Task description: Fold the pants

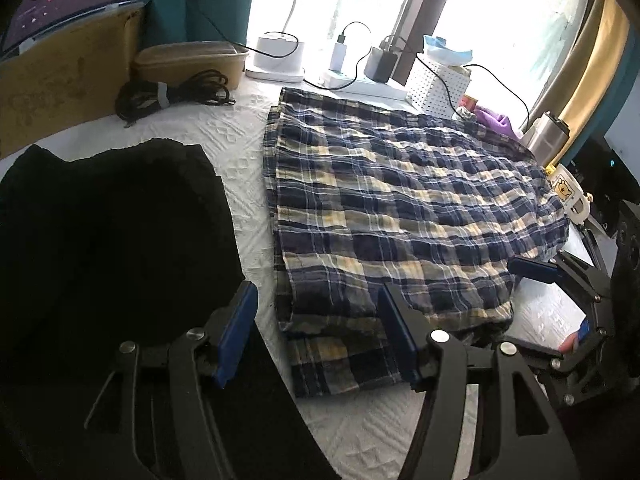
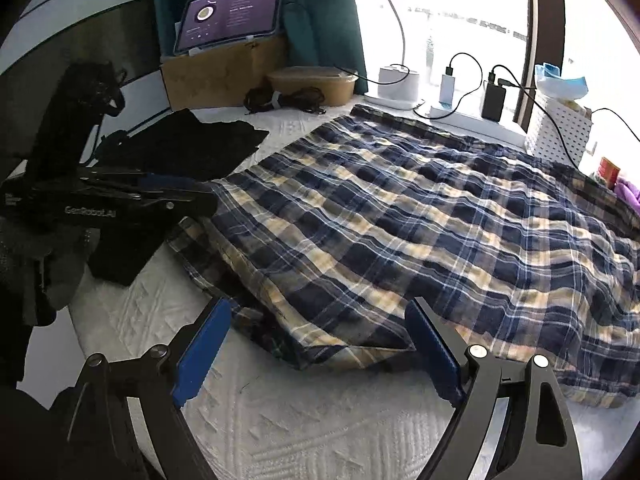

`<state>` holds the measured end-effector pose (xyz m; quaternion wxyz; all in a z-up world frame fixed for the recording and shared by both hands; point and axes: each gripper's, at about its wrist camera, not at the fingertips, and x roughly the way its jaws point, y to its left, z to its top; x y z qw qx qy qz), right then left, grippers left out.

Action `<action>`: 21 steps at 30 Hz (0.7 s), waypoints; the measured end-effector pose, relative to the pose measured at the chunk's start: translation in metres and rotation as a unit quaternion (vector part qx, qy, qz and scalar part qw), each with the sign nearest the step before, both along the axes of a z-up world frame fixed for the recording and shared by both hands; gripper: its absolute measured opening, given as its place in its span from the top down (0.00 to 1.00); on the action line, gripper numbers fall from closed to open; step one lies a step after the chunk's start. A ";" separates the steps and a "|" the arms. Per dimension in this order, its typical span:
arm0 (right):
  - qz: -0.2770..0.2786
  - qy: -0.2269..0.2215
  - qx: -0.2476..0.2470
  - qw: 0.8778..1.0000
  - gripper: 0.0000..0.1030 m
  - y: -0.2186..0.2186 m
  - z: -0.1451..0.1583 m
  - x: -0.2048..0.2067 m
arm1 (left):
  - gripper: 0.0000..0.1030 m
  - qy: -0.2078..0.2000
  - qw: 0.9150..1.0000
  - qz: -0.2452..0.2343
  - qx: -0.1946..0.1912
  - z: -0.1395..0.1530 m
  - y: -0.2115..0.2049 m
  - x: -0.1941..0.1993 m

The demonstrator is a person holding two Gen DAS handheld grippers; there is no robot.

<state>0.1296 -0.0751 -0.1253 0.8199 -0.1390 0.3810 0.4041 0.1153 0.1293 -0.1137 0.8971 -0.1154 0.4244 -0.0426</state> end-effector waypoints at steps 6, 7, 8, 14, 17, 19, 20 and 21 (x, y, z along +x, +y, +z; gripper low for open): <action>0.034 -0.011 -0.014 0.999 0.45 0.015 -0.005 -0.006 | 0.40 0.013 1.000 -0.003 -0.018 -0.006 0.001 0.004; 0.038 -0.011 -0.024 0.999 0.56 0.018 -0.009 -0.006 | 0.40 0.015 1.000 -0.008 -0.022 -0.006 0.000 0.004; 0.043 -0.010 -0.033 0.998 0.62 0.022 -0.013 -0.007 | 0.41 0.015 1.000 -0.012 -0.023 -0.007 -0.001 0.003; 0.057 -0.024 -0.046 0.997 0.92 0.028 -0.014 -0.012 | 0.84 0.010 1.000 -0.020 -0.009 -0.011 -0.005 -0.001; 0.062 -0.022 -0.040 0.997 0.95 0.026 -0.012 -0.013 | 0.92 0.005 1.000 -0.014 -0.020 -0.010 0.001 -0.005; 0.060 -0.019 -0.035 0.997 0.96 0.023 -0.010 -0.014 | 0.92 -0.002 1.000 -0.019 -0.018 -0.004 -0.001 -0.009; 0.060 -0.021 -0.034 0.997 0.96 0.022 -0.008 -0.015 | 0.93 -0.006 1.000 -0.022 -0.016 -0.002 -0.002 -0.012; 0.060 -0.023 -0.033 0.997 0.96 0.021 -0.006 -0.017 | 0.93 -0.008 1.000 -0.023 -0.015 0.001 -0.003 -0.014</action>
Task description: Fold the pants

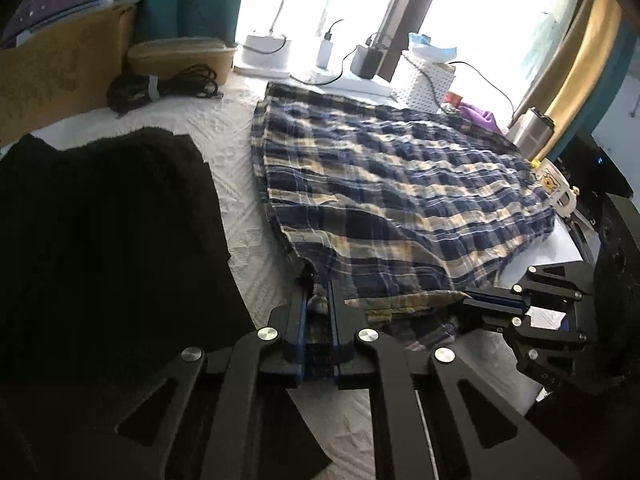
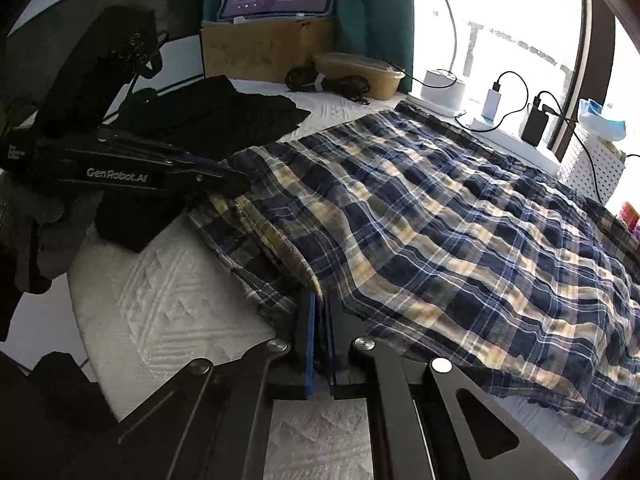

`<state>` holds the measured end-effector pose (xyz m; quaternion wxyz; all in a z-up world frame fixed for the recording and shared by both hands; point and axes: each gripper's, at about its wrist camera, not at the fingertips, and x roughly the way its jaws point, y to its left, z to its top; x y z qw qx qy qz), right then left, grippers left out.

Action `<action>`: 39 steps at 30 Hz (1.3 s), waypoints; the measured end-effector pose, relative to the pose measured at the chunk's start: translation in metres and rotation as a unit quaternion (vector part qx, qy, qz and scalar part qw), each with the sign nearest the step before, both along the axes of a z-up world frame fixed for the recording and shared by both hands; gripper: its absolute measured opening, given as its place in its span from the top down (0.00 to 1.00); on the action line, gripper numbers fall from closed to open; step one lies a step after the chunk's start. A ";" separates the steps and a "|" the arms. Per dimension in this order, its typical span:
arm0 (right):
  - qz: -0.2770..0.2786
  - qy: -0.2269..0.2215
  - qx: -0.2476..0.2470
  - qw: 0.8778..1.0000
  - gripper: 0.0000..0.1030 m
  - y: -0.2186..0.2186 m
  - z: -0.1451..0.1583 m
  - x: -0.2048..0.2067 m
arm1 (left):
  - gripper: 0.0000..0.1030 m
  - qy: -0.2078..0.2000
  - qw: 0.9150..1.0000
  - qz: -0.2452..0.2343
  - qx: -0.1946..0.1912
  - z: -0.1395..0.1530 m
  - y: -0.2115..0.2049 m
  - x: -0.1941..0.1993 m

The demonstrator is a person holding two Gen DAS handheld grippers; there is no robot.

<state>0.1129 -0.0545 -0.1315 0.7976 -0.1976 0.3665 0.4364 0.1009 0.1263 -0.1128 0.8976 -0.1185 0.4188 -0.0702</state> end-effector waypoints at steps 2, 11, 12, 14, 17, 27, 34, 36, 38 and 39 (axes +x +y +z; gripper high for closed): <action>0.001 -0.003 0.003 1.000 0.96 -0.003 0.004 -0.002 | 0.93 -0.003 1.000 0.000 -0.001 0.004 0.000 -0.004; 0.005 -0.017 0.017 1.000 0.96 -0.011 0.016 -0.012 | 0.93 -0.028 0.999 0.012 0.030 0.020 0.001 -0.019; 0.009 -0.015 0.018 1.000 0.96 -0.011 0.016 -0.013 | 0.93 -0.029 0.999 0.010 0.030 0.020 0.002 -0.020; 0.025 -0.008 0.022 0.999 0.96 -0.009 0.017 -0.019 | 0.93 -0.031 0.999 0.005 0.028 0.022 -0.001 -0.022; 0.043 -0.005 0.016 0.999 0.97 -0.003 0.013 -0.029 | 0.93 -0.030 0.999 -0.004 0.019 0.022 -0.005 -0.025; -0.017 -0.011 0.024 1.000 0.96 -0.018 0.019 -0.010 | 0.72 0.000 0.999 0.030 0.026 0.010 0.003 -0.013; -0.042 0.001 0.026 0.999 0.96 -0.025 0.013 0.005 | 0.48 0.004 0.999 0.036 0.013 0.004 0.004 0.004; -0.048 0.007 0.025 0.999 0.96 -0.026 0.011 0.008 | 0.49 0.006 0.999 0.030 0.013 0.002 0.002 0.008; -0.052 0.009 0.026 0.998 0.95 -0.028 0.010 0.011 | 0.50 0.007 1.000 0.024 0.014 0.000 -0.001 0.011; -0.055 0.009 0.027 0.998 0.94 -0.029 0.010 0.013 | 0.61 0.007 1.000 0.019 0.013 -0.001 -0.003 0.012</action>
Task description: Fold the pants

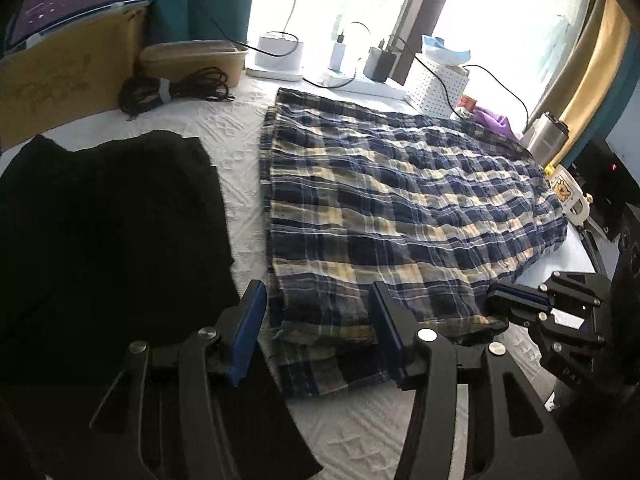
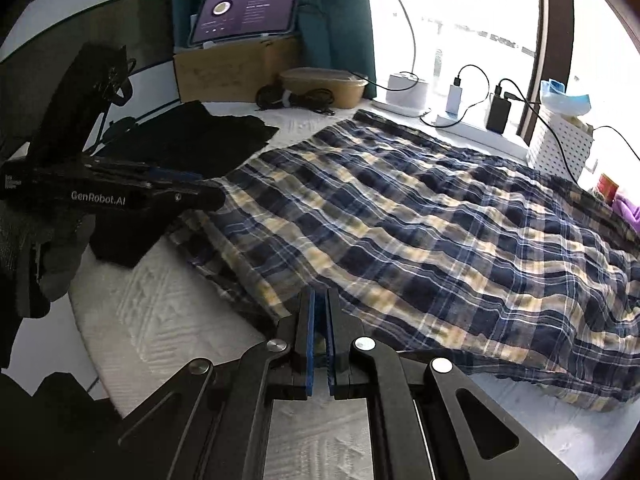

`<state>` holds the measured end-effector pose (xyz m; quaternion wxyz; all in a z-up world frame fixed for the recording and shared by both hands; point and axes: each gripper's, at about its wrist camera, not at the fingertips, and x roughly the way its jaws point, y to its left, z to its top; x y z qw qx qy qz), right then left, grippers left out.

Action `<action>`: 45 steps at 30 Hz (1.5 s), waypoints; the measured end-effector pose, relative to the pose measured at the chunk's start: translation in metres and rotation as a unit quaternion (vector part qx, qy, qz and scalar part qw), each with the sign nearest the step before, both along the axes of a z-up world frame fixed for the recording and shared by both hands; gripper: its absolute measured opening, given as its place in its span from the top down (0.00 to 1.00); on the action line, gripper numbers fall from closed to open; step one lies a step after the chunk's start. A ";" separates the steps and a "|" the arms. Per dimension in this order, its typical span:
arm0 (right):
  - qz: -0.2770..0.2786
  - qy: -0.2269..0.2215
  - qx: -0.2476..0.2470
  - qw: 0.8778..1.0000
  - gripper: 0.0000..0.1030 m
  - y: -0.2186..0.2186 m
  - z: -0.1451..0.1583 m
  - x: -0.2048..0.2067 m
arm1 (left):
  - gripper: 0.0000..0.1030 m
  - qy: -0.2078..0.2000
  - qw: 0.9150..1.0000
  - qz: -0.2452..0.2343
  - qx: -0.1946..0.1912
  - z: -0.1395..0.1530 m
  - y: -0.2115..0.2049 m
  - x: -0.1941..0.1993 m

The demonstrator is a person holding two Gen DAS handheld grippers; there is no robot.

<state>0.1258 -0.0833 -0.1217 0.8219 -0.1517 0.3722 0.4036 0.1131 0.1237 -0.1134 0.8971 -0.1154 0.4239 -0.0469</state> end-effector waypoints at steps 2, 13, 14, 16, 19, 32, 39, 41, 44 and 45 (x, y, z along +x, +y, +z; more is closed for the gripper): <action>-0.005 0.004 0.000 1.000 0.71 -0.003 -0.002 0.005 | 0.78 0.008 1.000 -0.008 0.004 -0.003 -0.003 0.003; 0.004 0.004 0.009 1.000 0.00 -0.004 0.001 0.001 | 0.99 0.001 1.000 0.003 0.015 0.013 0.003 -0.017; 0.010 0.001 0.009 1.000 0.00 -0.003 0.002 -0.001 | 0.99 0.001 1.000 0.003 0.014 0.014 0.003 -0.019; 0.028 -0.008 0.009 1.000 0.01 0.000 0.005 -0.008 | 0.99 -0.001 1.000 0.002 0.014 0.017 0.002 -0.023; 0.044 -0.023 0.000 0.999 0.33 0.005 0.006 -0.015 | 0.99 -0.003 1.000 0.000 0.011 0.020 0.002 -0.027; 0.074 -0.029 -0.045 0.996 0.95 0.010 -0.005 -0.024 | 0.99 0.009 1.000 -0.002 0.007 0.014 0.003 -0.034; 0.098 -0.024 -0.058 0.993 0.95 0.011 -0.007 -0.030 | 0.99 0.041 0.999 0.000 0.019 -0.004 0.003 -0.033; 0.103 -0.023 -0.046 0.993 0.95 0.007 -0.005 -0.029 | 0.99 0.044 0.999 0.000 0.015 -0.005 0.004 -0.031; 0.100 -0.004 -0.019 0.995 0.94 -0.002 -0.001 -0.020 | 0.98 0.055 0.998 -0.001 0.005 -0.004 0.007 -0.029; 0.098 0.000 -0.011 0.995 0.94 -0.006 0.001 -0.017 | 0.98 0.059 0.998 -0.001 0.003 -0.003 0.008 -0.028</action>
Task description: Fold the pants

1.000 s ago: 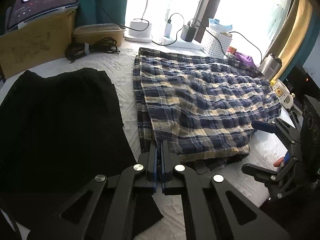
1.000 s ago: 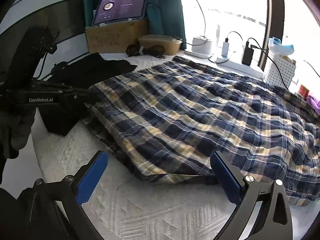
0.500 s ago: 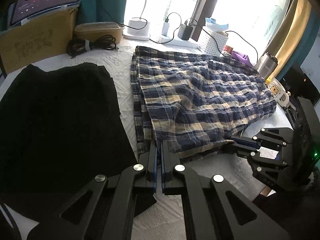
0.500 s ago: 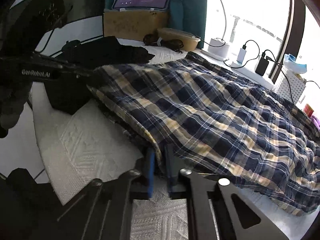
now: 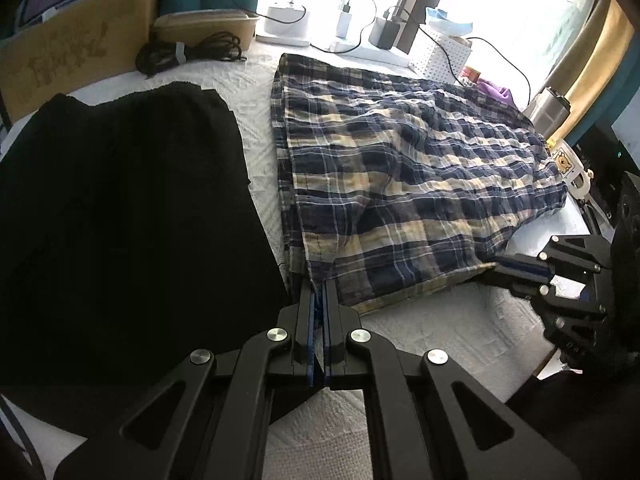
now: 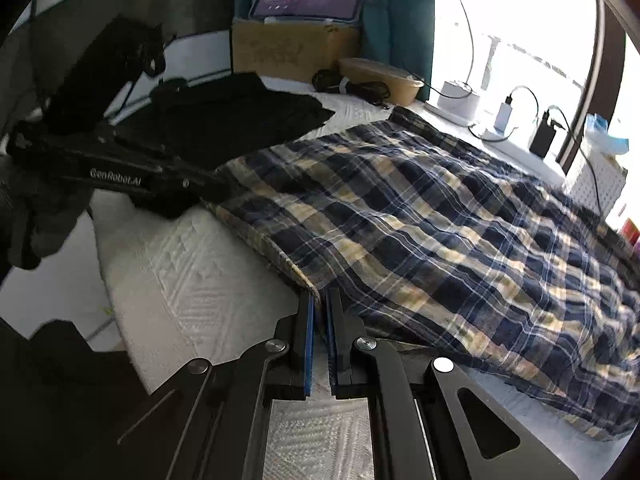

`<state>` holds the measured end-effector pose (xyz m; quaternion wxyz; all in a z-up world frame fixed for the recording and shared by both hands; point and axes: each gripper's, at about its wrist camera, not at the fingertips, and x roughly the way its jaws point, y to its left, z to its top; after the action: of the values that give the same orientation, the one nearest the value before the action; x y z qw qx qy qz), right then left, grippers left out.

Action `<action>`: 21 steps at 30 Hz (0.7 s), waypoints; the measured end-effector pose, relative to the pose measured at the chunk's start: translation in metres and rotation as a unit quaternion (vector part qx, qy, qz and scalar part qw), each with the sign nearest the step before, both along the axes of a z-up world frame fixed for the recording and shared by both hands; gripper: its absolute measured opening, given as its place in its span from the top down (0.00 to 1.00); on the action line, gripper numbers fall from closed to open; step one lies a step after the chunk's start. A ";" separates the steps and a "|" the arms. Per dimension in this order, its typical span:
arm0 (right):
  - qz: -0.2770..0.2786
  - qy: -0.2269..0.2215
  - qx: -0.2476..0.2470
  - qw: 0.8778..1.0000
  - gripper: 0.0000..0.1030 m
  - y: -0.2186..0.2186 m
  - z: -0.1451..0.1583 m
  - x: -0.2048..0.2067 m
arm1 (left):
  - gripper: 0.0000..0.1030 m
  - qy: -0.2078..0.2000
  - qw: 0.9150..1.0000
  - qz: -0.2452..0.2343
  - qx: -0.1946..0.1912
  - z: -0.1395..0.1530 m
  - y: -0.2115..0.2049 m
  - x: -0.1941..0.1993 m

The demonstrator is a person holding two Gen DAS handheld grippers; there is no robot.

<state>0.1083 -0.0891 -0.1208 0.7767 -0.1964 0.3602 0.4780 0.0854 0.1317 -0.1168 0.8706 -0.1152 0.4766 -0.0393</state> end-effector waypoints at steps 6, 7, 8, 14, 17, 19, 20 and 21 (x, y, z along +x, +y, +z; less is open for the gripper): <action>-0.042 -0.005 0.037 0.998 0.56 -0.027 0.020 0.018 | 0.97 0.017 1.000 0.015 0.010 0.007 0.010 -0.002; -0.052 -0.004 0.045 0.998 0.24 -0.033 0.022 0.023 | 0.97 0.018 0.999 0.024 0.012 0.009 0.014 -0.001; -0.059 -0.003 0.053 0.997 0.12 -0.038 0.024 0.026 | 0.97 0.017 0.999 0.033 0.019 0.012 0.017 0.001; -0.116 0.002 0.063 0.991 0.12 -0.063 0.028 0.059 | 0.67 -0.014 0.998 0.051 0.017 0.031 0.024 0.026; -0.139 0.004 0.062 0.988 0.12 -0.074 0.025 0.076 | 0.55 -0.029 0.998 0.037 0.029 0.038 0.015 0.050; -0.151 0.004 0.062 0.987 0.12 -0.083 0.024 0.086 | 0.55 -0.034 0.999 0.021 0.036 0.041 0.009 0.065; -0.155 0.004 0.063 0.986 0.12 -0.085 0.024 0.089 | 0.55 -0.036 0.998 0.013 0.041 0.041 0.004 0.075; -0.160 0.004 0.062 0.985 0.12 -0.088 0.023 0.093 | 0.55 -0.034 0.998 0.006 0.045 0.040 0.001 0.083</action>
<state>0.2016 -0.1773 -0.0981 0.8525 -0.0854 0.3597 0.3696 0.1683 0.1326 -0.0771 0.8908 -0.0769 0.4476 -0.0165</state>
